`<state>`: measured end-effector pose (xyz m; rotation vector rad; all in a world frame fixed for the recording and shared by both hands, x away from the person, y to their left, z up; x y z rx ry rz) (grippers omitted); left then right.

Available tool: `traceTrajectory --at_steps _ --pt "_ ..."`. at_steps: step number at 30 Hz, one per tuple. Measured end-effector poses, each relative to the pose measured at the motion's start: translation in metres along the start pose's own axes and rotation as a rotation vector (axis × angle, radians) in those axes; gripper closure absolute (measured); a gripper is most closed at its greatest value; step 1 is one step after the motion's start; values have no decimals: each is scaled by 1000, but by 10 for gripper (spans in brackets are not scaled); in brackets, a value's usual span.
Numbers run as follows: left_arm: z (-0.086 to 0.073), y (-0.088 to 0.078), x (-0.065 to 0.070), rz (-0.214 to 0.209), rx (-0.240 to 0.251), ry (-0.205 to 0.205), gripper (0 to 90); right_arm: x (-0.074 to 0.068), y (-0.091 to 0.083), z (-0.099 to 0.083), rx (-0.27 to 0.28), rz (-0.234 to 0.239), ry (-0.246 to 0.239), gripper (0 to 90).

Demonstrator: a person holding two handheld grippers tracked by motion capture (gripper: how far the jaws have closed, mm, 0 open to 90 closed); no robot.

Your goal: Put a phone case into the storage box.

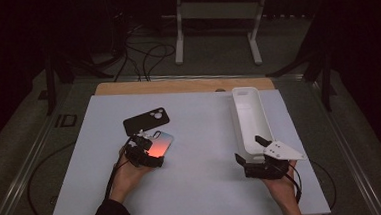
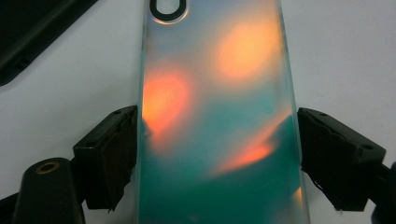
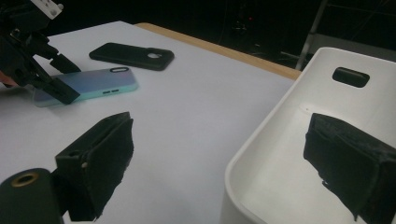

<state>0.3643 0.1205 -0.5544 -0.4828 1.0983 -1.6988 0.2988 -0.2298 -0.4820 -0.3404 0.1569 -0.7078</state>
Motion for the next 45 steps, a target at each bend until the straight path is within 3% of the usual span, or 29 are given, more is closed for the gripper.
traceTrajectory --at_steps 16,32,41,45 --pt "6 -25 -5 -12 127 -11 170 1 -1 2 7 9 20 82" --pt "22 -67 2 -32 330 54 169 6 11 24 28 84 43 82" --pt "35 -89 16 -34 425 97 169 6 20 38 17 115 50 82" --pt "41 -98 24 -41 458 125 169 3 25 45 -3 123 32 82"
Point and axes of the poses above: each handheld gripper's, and its own axes: y roughly forward along the jaws, z roughly out of its top, x roughly to its right, the point moved 5 cm from there along y, roughly forward along the jaws, and after that the axes turned 13 degrees about z, right-handed, at the moved point
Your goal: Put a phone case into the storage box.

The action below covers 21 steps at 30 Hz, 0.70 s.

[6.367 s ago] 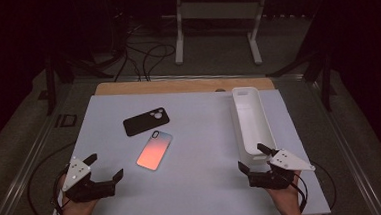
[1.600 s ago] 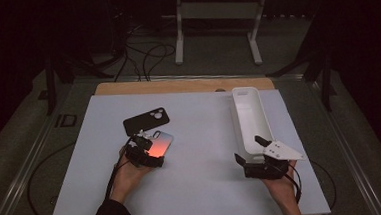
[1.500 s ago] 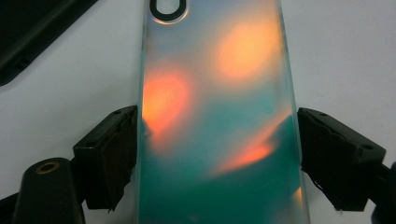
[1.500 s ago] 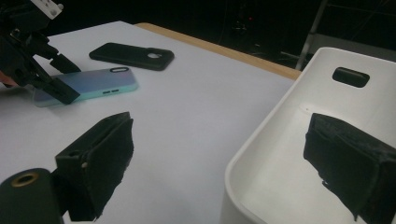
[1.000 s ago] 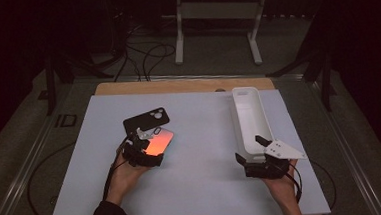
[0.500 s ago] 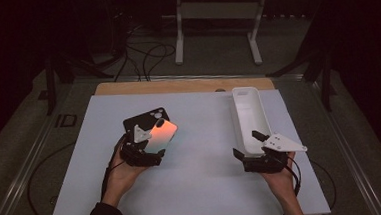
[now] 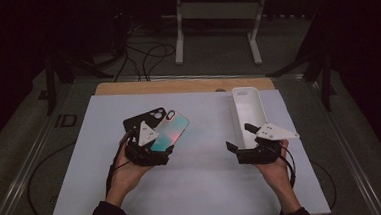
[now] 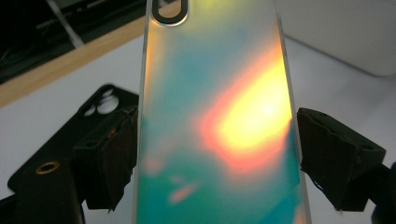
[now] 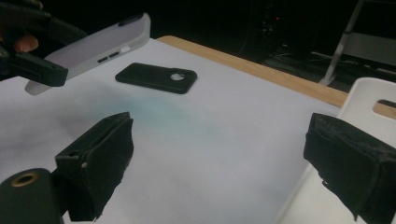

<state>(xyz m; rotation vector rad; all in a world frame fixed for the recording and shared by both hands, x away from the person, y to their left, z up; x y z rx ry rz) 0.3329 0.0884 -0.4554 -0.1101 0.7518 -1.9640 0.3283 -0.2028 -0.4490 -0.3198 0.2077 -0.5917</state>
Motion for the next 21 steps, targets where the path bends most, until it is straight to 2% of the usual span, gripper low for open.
traceTrajectory --at_steps 7,14,21 --pt "13 -7 13 -9 53 41 169 -6 11 16 -3 34 -11 82" --pt "20 -9 25 -28 80 72 169 -14 23 33 9 78 -16 82" --pt "23 -10 36 -51 105 86 169 -26 41 45 12 150 9 83"
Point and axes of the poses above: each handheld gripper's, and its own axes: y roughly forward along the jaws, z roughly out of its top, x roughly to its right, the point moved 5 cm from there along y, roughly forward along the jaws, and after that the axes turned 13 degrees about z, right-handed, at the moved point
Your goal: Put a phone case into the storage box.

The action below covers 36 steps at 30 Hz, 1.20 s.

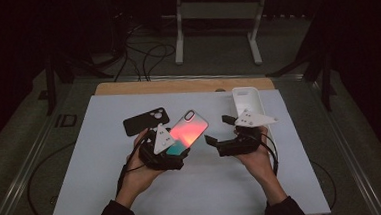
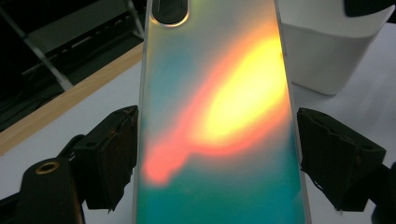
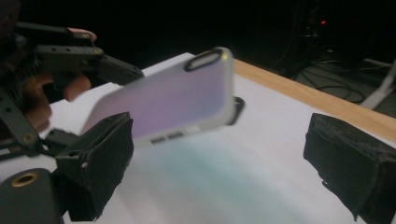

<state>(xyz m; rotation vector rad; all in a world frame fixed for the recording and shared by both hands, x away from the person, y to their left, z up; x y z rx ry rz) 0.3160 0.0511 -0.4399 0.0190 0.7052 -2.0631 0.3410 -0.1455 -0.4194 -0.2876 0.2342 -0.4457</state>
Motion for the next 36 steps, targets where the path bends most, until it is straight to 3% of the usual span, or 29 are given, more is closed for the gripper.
traceTrajectory --at_steps 3,8,11,16,18,20,21,27,30,32,36 --pt "1 -1 4 -9 15 1 169 -1 6 1 -7 8 7 86" --pt "4 -1 9 -20 30 10 169 -2 14 0 -26 49 60 140" --pt "6 0 13 -36 47 3 169 -2 17 -1 -19 51 101 250" --pt "7 1 17 -39 51 6 169 -4 19 0 -9 95 163 412" --pt "7 2 18 -41 55 -1 169 -5 18 1 1 130 191 505" --pt "7 2 18 -40 55 -2 169 -5 18 0 0 142 201 513" --pt "7 3 19 -46 51 -8 169 -7 20 0 -1 167 224 578" --pt "7 6 26 -53 43 5 170 -11 25 1 0 195 241 704" --pt "7 8 26 -50 36 7 170 -15 27 2 -1 223 255 785" --pt "6 8 27 -42 27 13 170 -15 28 2 -6 216 255 791" --pt "5 11 29 5 2 34 164 -16 30 0 -13 212 281 842"
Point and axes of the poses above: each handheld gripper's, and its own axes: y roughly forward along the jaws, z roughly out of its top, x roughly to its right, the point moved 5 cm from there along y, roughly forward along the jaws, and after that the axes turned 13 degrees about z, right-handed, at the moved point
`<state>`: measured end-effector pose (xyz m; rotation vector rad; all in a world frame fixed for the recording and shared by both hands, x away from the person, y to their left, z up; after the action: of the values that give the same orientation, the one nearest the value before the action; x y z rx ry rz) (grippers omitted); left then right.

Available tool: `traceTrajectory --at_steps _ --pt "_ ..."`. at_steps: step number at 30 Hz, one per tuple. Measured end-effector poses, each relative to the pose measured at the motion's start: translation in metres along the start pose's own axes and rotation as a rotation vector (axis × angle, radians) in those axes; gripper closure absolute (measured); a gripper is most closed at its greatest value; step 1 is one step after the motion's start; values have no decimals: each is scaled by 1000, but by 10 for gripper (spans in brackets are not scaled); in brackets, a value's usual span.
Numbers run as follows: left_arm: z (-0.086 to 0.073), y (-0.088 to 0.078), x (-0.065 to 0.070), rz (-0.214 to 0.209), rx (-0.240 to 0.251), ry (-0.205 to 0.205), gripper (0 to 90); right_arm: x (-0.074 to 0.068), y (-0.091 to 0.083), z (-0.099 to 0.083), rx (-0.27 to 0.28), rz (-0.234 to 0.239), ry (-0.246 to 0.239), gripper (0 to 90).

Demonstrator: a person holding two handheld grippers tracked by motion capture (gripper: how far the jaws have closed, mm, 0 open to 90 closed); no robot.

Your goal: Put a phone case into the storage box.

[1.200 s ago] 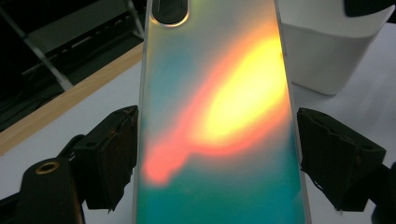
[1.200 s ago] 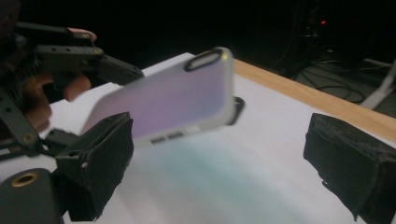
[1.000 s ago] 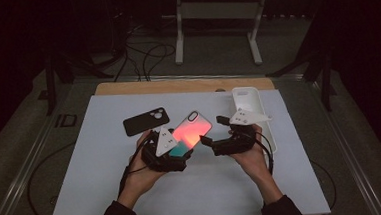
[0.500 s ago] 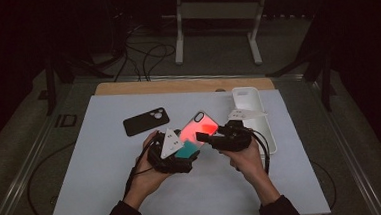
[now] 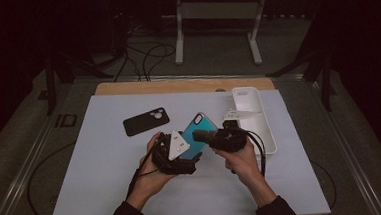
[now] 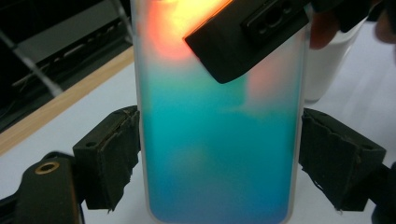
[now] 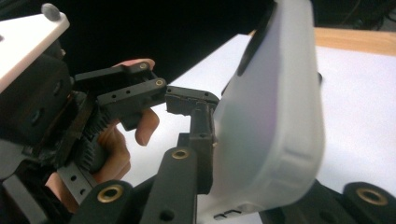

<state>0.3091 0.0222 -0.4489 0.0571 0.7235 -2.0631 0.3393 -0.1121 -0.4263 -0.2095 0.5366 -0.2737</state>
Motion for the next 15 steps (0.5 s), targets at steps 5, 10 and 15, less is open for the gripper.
traceTrajectory --at_steps 5,10,15 --pt "-3 4 1 -49 -26 -35 139 1 3 -1 -17 -43 -22 873" --pt "-4 1 -8 -74 -30 -81 121 2 0 -1 -25 -49 -36 872" --pt "-8 -2 -17 -139 -41 -148 68 3 -8 1 -15 -55 -53 872"
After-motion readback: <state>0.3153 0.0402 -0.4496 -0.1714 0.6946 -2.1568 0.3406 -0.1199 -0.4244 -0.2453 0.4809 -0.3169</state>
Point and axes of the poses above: each handheld gripper's, and its own axes: y roughly forward along the jaws, z roughly out of its top, x roughly to its right, the point moved 5 cm from there along y, roughly forward along the jaws, and after that the axes turned 13 degrees about z, right-handed, at the moved point
